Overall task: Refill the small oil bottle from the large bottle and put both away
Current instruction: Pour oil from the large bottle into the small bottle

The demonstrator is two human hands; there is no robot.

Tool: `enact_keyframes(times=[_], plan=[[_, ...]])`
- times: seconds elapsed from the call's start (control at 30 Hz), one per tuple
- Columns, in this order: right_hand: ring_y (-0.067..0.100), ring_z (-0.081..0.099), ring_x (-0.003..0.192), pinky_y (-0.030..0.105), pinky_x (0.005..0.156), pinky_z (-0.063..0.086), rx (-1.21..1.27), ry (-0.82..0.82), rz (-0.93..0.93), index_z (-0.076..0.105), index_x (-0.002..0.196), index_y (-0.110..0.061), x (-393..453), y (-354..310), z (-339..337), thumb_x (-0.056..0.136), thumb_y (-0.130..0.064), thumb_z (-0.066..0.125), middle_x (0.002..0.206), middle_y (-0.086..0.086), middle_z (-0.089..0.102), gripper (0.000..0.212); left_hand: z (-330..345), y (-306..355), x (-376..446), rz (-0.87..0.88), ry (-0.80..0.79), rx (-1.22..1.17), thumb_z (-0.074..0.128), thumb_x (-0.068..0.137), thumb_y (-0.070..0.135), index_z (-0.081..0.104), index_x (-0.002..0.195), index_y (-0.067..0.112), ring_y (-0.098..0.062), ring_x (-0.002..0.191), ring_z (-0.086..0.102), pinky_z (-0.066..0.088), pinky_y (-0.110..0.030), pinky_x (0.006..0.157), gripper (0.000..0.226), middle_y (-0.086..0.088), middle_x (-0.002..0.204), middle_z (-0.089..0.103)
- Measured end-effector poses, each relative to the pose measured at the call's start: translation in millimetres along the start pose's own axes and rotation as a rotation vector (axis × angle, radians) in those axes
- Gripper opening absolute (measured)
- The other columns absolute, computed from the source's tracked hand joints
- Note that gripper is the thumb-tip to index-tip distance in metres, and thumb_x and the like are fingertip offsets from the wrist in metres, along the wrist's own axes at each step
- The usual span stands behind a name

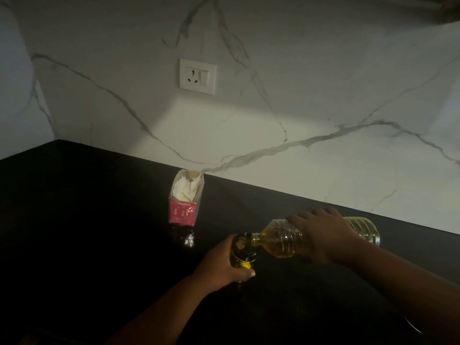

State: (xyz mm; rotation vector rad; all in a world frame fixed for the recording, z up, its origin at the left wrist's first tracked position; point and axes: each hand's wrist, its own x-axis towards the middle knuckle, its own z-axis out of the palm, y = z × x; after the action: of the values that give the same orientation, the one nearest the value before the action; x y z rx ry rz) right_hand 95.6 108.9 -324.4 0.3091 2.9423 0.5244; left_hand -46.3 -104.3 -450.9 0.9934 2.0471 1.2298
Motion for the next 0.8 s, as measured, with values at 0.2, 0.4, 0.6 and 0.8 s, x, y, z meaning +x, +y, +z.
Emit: enact_keyframes(times=[0.2,0.4,0.6,0.8], plan=[[0.02,0.052,0.113,0.042,0.096,0.036,0.009,-0.003,0.009,0.03,0.139,-0.038,-1.4,-1.7,-1.5,0.061,-0.079,0.041,0.128,-0.01,0.054,0.089,0.1,0.0,-1.6,0.004,-0.002,-0.007,0.088,0.06,0.048,0.035,0.106,0.078,-0.003,0.123,0.052,0.046,-0.041,0.107,0.077,0.024,0.127,0.055],[0.019,0.052,0.112,0.042,0.095,0.036,0.008,0.006,0.008,0.03,0.138,-0.038,-0.7,-0.8,-0.3,0.055,-0.081,0.031,0.127,-0.01,0.054,0.093,1.3,-1.5,-2.3,0.02,0.002,-0.016,0.088,0.06,0.049,0.039,0.112,0.072,-0.001,0.121,0.054,0.047,-0.041,0.106,0.075,0.024,0.126,0.058],[0.019,0.052,0.112,0.041,0.095,0.036,0.005,0.013,-0.003,0.029,0.138,-0.039,1.0,1.4,4.1,0.063,-0.081,0.043,0.127,-0.01,0.054,0.087,0.2,-0.6,-2.6,0.014,-0.01,-0.011,0.087,0.06,0.05,0.036,0.11,0.075,0.0,0.122,0.052,0.045,-0.038,0.107,0.075,0.027,0.126,0.055],[0.02,0.052,0.113,0.042,0.096,0.036,-0.005,0.006,-0.009,0.029,0.139,-0.039,1.2,1.3,3.0,0.062,-0.079,0.047,0.127,-0.01,0.054,0.088,-0.4,-0.3,-2.6,0.014,-0.007,-0.002,0.088,0.06,0.05,0.034,0.106,0.08,0.0,0.12,0.053,0.045,-0.035,0.105,0.077,0.027,0.123,0.056]])
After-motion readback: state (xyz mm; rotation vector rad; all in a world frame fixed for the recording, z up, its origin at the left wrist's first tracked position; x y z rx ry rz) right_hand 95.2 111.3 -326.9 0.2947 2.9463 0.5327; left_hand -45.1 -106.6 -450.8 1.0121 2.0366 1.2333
